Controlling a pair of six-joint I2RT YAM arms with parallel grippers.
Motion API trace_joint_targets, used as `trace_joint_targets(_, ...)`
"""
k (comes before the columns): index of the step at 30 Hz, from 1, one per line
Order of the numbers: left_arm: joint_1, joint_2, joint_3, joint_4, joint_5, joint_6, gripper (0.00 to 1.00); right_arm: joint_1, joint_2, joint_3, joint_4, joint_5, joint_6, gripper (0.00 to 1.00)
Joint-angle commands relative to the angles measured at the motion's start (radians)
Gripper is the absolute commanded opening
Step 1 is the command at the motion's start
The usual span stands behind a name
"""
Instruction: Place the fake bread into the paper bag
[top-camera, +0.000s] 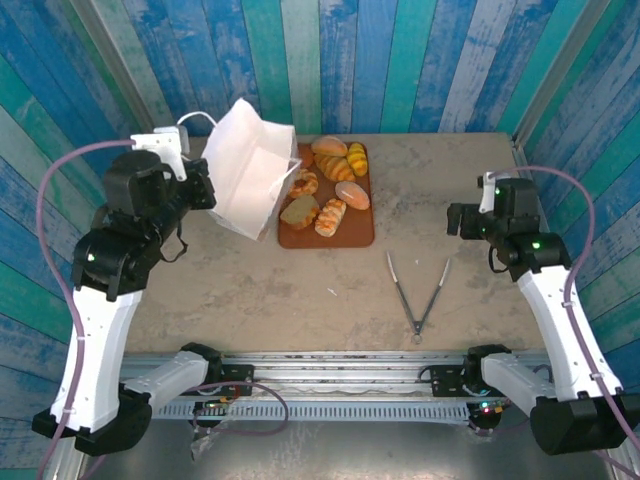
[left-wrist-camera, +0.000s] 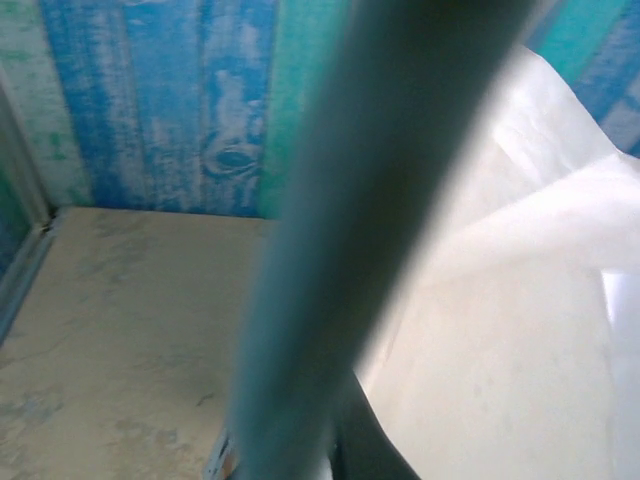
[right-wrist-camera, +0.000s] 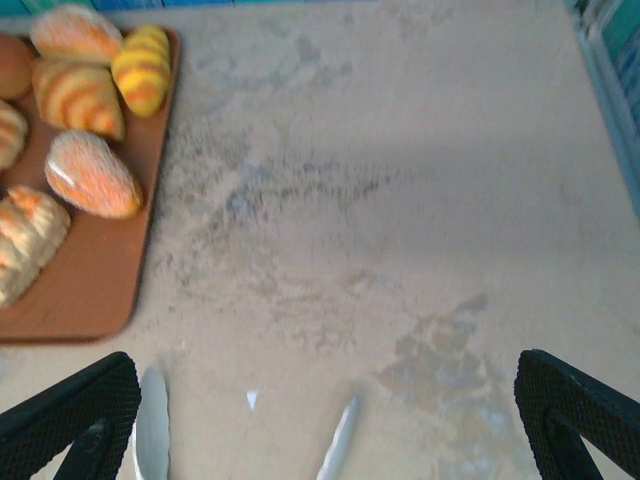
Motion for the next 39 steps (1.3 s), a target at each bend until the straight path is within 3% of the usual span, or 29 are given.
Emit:
trace_joint_targets(1,-0.002,0.0,-0.033,0.055,-0.166,-0.041,0.0,-0.003,0.03,-0.006,-0.127,-0.038,0.035,1.0)
trace_joint_targets(7,0.005,0.016,-0.091,0.046,-0.275,-0.095,0.0,0.0,0.114,-0.041,-0.186,-0.166,0.076,1.0)
trace_joint_targets(10,0.072,0.016,-0.133,0.065,-0.223,-0.121,0.0,0.025,0.162,-0.074,-0.202,-0.205,0.118,1.0)
trace_joint_targets(14,0.21,0.023,-0.195,0.102,-0.077,-0.141,0.0,0.133,0.214,-0.126,-0.202,-0.139,0.139,1.0)
trace_joint_targets(20,0.247,0.05,-0.281,0.171,0.016,-0.151,0.01,0.27,0.229,-0.162,-0.228,-0.039,0.207,1.0)
trace_joint_targets(34,0.264,0.077,-0.396,0.266,0.028,-0.158,0.0,0.462,0.157,-0.278,-0.227,0.037,0.46,1.0)
trace_joint_targets(39,0.264,0.07,-0.404,0.273,0.033,-0.148,0.0,0.488,0.148,-0.346,-0.171,0.016,0.535,1.0)
